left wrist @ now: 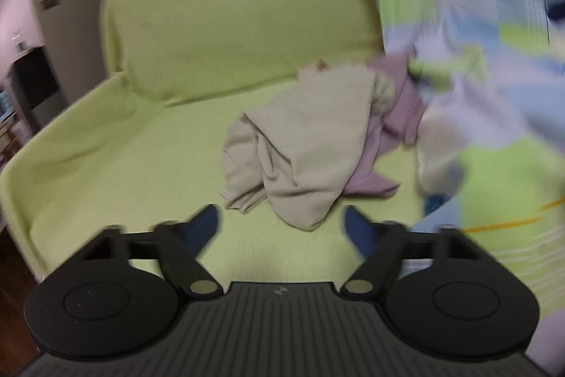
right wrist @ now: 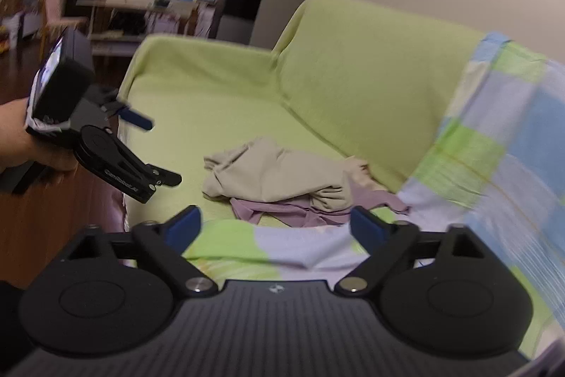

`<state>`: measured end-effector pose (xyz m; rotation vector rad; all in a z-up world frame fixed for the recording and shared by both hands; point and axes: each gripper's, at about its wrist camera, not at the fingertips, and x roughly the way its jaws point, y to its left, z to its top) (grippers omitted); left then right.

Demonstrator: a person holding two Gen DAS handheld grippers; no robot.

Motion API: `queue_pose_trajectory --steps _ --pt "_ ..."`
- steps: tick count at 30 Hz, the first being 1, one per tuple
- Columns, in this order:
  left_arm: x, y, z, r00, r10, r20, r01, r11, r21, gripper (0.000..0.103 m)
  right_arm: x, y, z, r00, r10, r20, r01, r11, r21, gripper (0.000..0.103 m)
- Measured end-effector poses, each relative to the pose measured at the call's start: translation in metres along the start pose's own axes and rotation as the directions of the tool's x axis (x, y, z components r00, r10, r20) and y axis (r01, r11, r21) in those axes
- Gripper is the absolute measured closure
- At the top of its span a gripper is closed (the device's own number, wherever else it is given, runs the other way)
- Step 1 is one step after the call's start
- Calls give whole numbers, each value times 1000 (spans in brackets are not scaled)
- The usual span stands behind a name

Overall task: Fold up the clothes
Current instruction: 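Move both grippers toward the crumpled beige shirt on the sofa, then grasp the beige shirt with the left gripper while the right gripper grasps another edge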

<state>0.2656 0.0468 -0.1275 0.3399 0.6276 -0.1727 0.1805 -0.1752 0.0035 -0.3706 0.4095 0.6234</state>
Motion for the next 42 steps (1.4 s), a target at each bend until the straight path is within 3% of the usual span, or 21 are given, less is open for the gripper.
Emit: queue_pose_trajectory --steps 5,6,7,8,11,15,17,21,23,24,27,30,34,36,39,42 --pt "48 -8 -7 998 -56 11 55 996 65 44 57 -11 8 1000 14 -7 -14 997 -70 24" --pt "54 -8 -7 998 -66 17 65 996 64 58 65 -12 8 1000 13 -10 -13 997 -76 24" --pt "57 -7 -5 998 -66 17 65 996 63 84 72 -13 7 1000 11 -13 -13 997 -80 24" --pt "61 -5 -4 998 -63 17 62 996 64 94 77 -13 6 1000 12 -18 -13 996 -85 24" --pt "48 5 0 995 -80 66 78 996 32 97 97 -13 3 999 19 -33 -22 993 -117 24" --pt "8 23 6 981 -134 141 140 989 -38 99 128 -3 9 999 38 -31 -45 964 -261 24" --pt "-10 26 6 980 -127 155 131 991 -15 99 147 4 11 999 29 -30 -38 931 -364 24" --pt "-28 33 7 975 -139 174 145 989 -23 99 193 25 8 998 -47 -45 12 812 -584 25" --pt "-36 33 4 973 -144 180 150 988 -25 99 215 32 6 996 -84 -40 38 765 -643 30" --pt "-41 33 1 973 -145 182 153 988 -30 99 225 34 8 994 -103 -30 58 749 -660 41" --pt "-53 31 4 974 -127 186 133 991 -17 99 235 36 15 993 -116 -15 76 740 -668 102" --pt "-69 27 17 970 -104 220 105 994 7 99 211 28 28 991 -129 39 125 770 -626 103" --pt "-121 16 79 919 -84 386 60 995 74 99 141 -4 66 971 -186 153 240 800 -549 103" --pt "-156 4 111 875 -100 473 53 992 113 99 93 -22 92 949 -235 208 311 794 -523 103" --pt "-193 -16 139 828 -127 546 42 985 165 99 18 -46 124 913 -311 263 403 783 -474 103" --pt "-239 -55 159 771 -204 603 61 966 250 99 -51 -56 134 883 -375 283 466 778 -423 102"
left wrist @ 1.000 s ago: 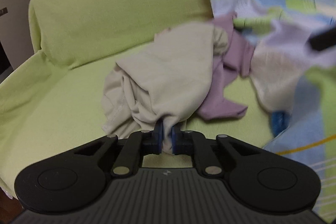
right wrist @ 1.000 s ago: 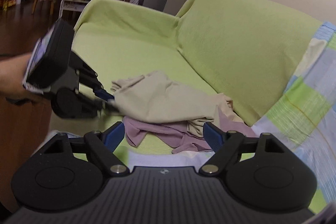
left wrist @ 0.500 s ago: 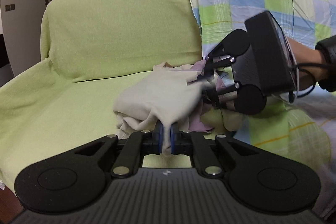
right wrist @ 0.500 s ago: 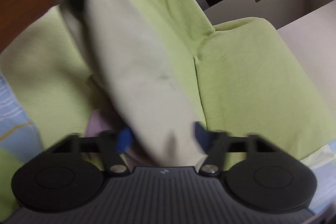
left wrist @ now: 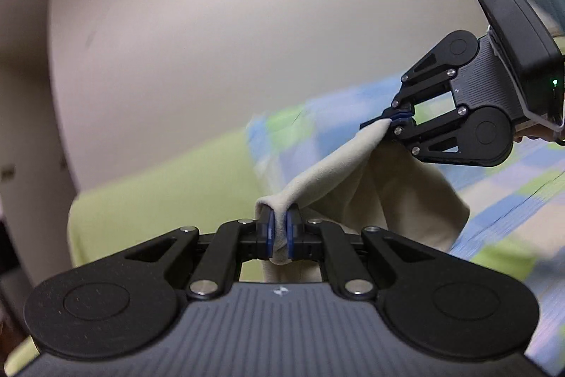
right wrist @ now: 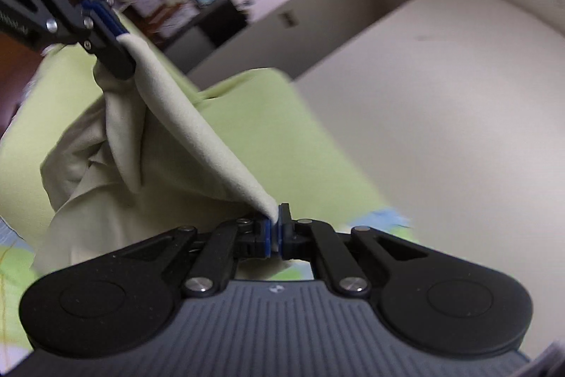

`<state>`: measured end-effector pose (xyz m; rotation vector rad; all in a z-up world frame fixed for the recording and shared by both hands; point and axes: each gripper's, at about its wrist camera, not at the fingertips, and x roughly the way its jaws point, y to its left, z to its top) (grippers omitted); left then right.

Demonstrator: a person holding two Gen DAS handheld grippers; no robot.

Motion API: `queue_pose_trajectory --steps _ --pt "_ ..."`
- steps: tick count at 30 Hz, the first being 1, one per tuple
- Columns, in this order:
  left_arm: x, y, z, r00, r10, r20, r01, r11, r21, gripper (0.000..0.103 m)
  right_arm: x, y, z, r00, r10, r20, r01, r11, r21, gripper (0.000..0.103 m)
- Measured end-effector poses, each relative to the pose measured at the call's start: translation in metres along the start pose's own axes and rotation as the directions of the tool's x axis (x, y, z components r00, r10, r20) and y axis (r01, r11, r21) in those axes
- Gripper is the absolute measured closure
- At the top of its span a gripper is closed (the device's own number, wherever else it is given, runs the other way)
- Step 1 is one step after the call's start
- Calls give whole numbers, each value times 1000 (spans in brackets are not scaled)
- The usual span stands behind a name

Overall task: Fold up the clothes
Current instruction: 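Grasp the beige shirt with the left gripper while the right gripper grasps another edge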

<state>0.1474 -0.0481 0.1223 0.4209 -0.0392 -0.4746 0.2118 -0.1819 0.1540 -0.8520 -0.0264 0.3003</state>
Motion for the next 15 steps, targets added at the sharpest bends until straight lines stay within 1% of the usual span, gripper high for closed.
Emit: queue_pose_trajectory --steps 2,4,6,8,10,12,13,15 --pt "-5 -20 17 999 -45 26 44 999 20 99 -42 -18 -2 999 -39 -27 39 999 14 102" --pt "-7 -45 27 993 -109 36 108 994 32 98 -80 -28 -10 996 -51 -67 54 998 43 102" --pt "-5 -74 33 982 -186 28 185 982 46 98 -115 -32 -24 991 -52 -122 60 996 67 102" --pt "-3 -100 36 968 -249 13 248 967 63 98 -141 -37 -32 984 -42 -175 60 993 98 102" --pt "-3 -121 39 956 -294 -1 293 952 86 98 -163 -35 -39 974 -2 -228 43 984 175 102" --pt "-7 -138 45 947 -322 -10 321 941 107 98 -187 -37 -49 965 45 -260 24 966 256 102" --pt "-5 -147 49 940 -341 -17 341 932 120 98 -199 -38 -56 960 77 -271 10 951 308 102" --pt "10 -176 58 919 -393 -40 395 907 148 98 -223 -37 -76 950 152 -271 -23 904 426 102"
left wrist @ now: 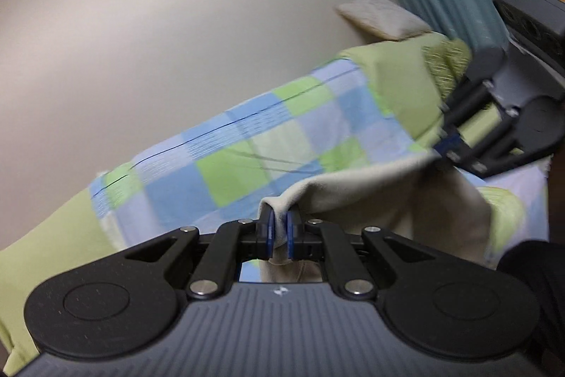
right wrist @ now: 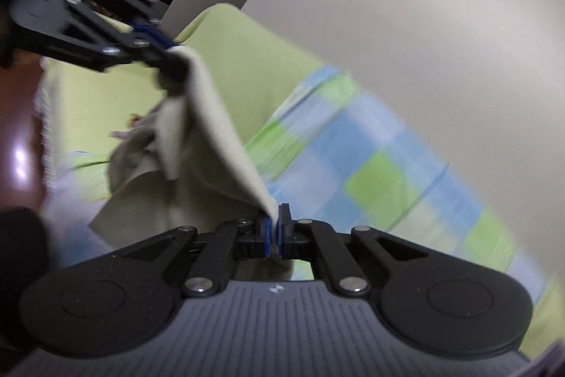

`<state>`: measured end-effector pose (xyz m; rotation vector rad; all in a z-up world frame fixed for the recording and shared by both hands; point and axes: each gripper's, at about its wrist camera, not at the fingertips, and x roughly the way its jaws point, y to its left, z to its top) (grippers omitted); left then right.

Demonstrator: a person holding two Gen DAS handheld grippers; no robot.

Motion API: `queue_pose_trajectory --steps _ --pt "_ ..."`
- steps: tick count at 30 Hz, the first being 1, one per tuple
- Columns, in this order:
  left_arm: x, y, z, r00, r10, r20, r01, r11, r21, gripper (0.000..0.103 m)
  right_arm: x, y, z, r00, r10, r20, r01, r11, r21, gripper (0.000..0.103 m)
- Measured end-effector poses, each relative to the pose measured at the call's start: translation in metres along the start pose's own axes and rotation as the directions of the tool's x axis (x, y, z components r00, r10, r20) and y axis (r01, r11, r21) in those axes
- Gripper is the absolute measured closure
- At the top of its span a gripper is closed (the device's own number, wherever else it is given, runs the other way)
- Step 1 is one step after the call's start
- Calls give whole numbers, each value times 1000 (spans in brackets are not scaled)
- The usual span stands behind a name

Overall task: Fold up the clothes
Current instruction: 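Grasp the beige shirt with the left gripper while the right gripper grasps another edge, then open both grippers and drop the beige shirt onto the checked sheet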

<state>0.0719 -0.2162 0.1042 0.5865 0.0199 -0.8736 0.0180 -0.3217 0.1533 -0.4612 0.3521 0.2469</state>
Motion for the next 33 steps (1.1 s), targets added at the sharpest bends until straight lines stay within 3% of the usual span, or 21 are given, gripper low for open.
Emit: queue_pose_trajectory --steps 5,8,10,13,15,18,19,21,23,25,26,29,31,33 --pt "48 -58 25 992 -102 -72 105 994 32 98 -32 -42 -55 997 64 -50 -58 991 119 102" --pt "71 -70 18 981 -164 -105 162 986 -25 97 -34 -72 -74 993 78 -90 -65 987 146 102" --pt "110 -68 5 968 -210 -139 199 976 -89 97 -20 -102 -89 983 105 -150 -80 984 162 102" --pt "183 -72 -23 946 -247 -211 207 959 -194 97 21 -140 -118 958 173 -227 -123 967 221 102" --pt "206 -73 -40 938 -237 -254 179 956 -233 97 67 -169 -140 941 213 -263 -138 951 278 101" --pt "256 -67 -69 922 -185 -340 91 958 -272 97 131 -196 -173 938 189 -291 -86 940 331 86" --pt "267 -63 -79 915 -177 -362 70 955 -289 97 151 -203 -187 938 171 -302 -60 936 346 86" --pt "275 -58 -96 904 -189 -384 55 941 -333 97 180 -214 -212 944 120 -307 9 921 389 86" --pt "271 -53 -107 900 -201 -388 47 927 -371 88 174 -216 -227 956 110 -273 24 894 447 84" --pt "255 -45 -115 902 -215 -374 45 909 -415 80 163 -214 -242 964 104 -246 34 866 499 71" --pt "247 -42 -116 906 -210 -368 39 906 -421 77 154 -212 -252 964 101 -244 41 855 518 70" --pt "226 -40 -109 917 -188 -353 22 904 -426 67 119 -199 -276 963 98 -252 67 817 573 65" --pt "203 -38 -107 920 -171 -352 2 902 -432 60 86 -175 -292 955 44 -293 134 819 558 65" --pt "188 -42 -107 910 -169 -378 -12 902 -431 60 65 -153 -308 939 13 -345 192 810 554 65"
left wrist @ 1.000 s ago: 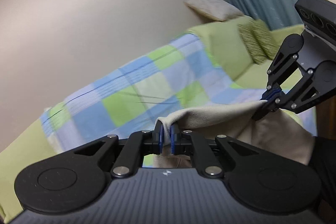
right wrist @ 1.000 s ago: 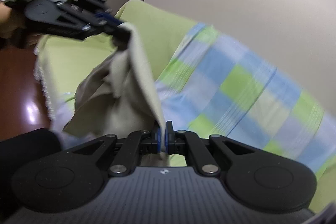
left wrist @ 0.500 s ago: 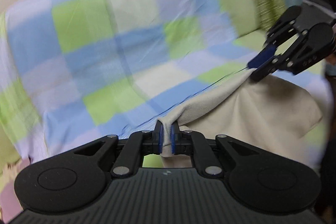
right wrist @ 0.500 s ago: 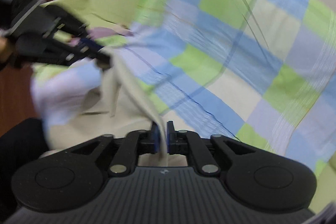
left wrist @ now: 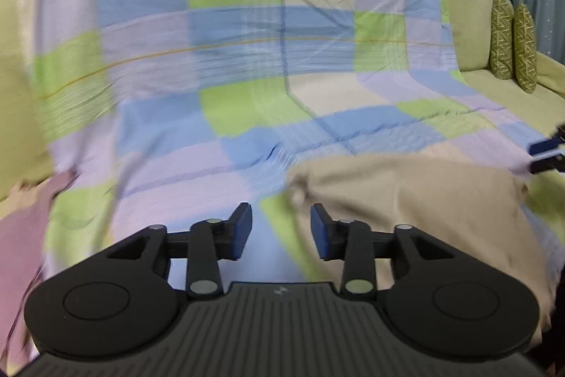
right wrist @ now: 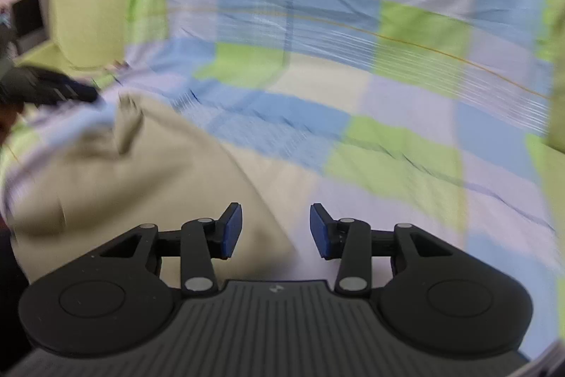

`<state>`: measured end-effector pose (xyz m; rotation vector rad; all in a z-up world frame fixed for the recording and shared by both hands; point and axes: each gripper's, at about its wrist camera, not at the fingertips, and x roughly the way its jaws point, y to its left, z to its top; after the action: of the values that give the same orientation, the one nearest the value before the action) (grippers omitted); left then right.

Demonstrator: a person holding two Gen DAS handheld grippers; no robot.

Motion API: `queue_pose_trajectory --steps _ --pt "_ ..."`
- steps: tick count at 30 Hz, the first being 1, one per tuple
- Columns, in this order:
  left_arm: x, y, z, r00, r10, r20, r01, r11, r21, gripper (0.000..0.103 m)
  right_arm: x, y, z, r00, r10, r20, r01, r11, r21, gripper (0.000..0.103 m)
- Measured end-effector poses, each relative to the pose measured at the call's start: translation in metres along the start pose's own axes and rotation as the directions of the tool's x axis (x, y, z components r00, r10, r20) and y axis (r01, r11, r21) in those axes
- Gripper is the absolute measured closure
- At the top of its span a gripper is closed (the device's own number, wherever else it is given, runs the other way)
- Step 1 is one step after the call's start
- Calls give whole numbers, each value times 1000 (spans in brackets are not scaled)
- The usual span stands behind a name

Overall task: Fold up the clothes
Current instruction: 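Open both grippers and drop the beige shirt onto the checked sheet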

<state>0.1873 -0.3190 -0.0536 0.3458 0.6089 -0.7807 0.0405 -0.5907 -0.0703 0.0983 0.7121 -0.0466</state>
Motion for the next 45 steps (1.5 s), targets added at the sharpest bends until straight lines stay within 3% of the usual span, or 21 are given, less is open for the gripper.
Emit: queue_pose_trajectory --steps 3,4,5,7,8,10,12,17,23,28,30,31,34,36,39,40,42,44,45 --pt "-26 -2 -34 996 3 -88 -4 1000 -3 59 -21 5 -42 998 -38 -53 40 999 34 61" --pt "-28 -1 -44 991 8 -131 -9 1000 -8 59 -26 7 -55 996 -51 -76 53 998 27 51" --pt "-28 -1 -53 984 13 -178 -15 1000 -9 59 -29 9 -68 992 -65 -104 66 998 7 47" --pt "-26 -4 -71 970 53 -239 -53 999 8 58 -30 11 -89 985 -87 -150 81 995 -50 47" --pt "-28 -4 -79 967 74 -243 -72 997 16 57 -32 10 -97 982 -94 -163 84 994 -66 48" --pt "-34 -1 -89 962 130 -242 -127 992 30 56 -34 2 -106 978 -114 -173 100 991 -90 61" --pt "-41 4 -97 952 189 -239 -183 982 43 56 -39 -11 -109 975 -130 -180 116 990 -84 69" --pt "-50 21 -110 945 233 -228 -225 972 62 56 -46 -28 -114 965 -168 -203 152 984 -96 70" --pt "-49 25 -116 937 272 -217 -257 962 96 56 -60 -21 -119 946 -223 -234 193 971 -144 67" --pt "-57 26 -109 943 266 -198 -247 962 117 57 -78 -18 -126 926 -290 -240 279 957 -79 63" --pt "-70 22 -99 969 204 -138 -190 976 107 58 -85 -3 -119 918 -335 -212 320 942 -102 63" --pt "-78 19 -94 981 164 -101 -153 983 105 58 -88 7 -114 924 -336 -181 317 940 -125 63" --pt "-102 -6 -85 1000 3 15 -6 981 195 57 -94 54 -96 979 -195 -53 183 966 -181 63" --pt "-113 -27 -86 995 -86 58 64 950 306 55 -94 91 -86 995 -99 7 98 963 -251 64" --pt "-118 -59 -90 988 -141 70 93 883 460 54 -83 148 -80 1000 13 27 0 908 -419 66" --pt "-119 -70 -93 986 -154 64 99 848 521 53 -79 162 -80 999 37 27 -20 884 -467 67" --pt "-119 -95 -108 987 -155 46 83 730 678 53 -69 179 -81 999 49 19 -31 840 -541 68" --pt "-113 -113 -118 990 -137 44 54 636 770 53 -61 192 -81 998 57 4 -44 817 -576 71" --pt "-108 -122 -124 990 -131 47 37 574 818 53 -57 193 -82 998 60 0 -49 813 -580 71"
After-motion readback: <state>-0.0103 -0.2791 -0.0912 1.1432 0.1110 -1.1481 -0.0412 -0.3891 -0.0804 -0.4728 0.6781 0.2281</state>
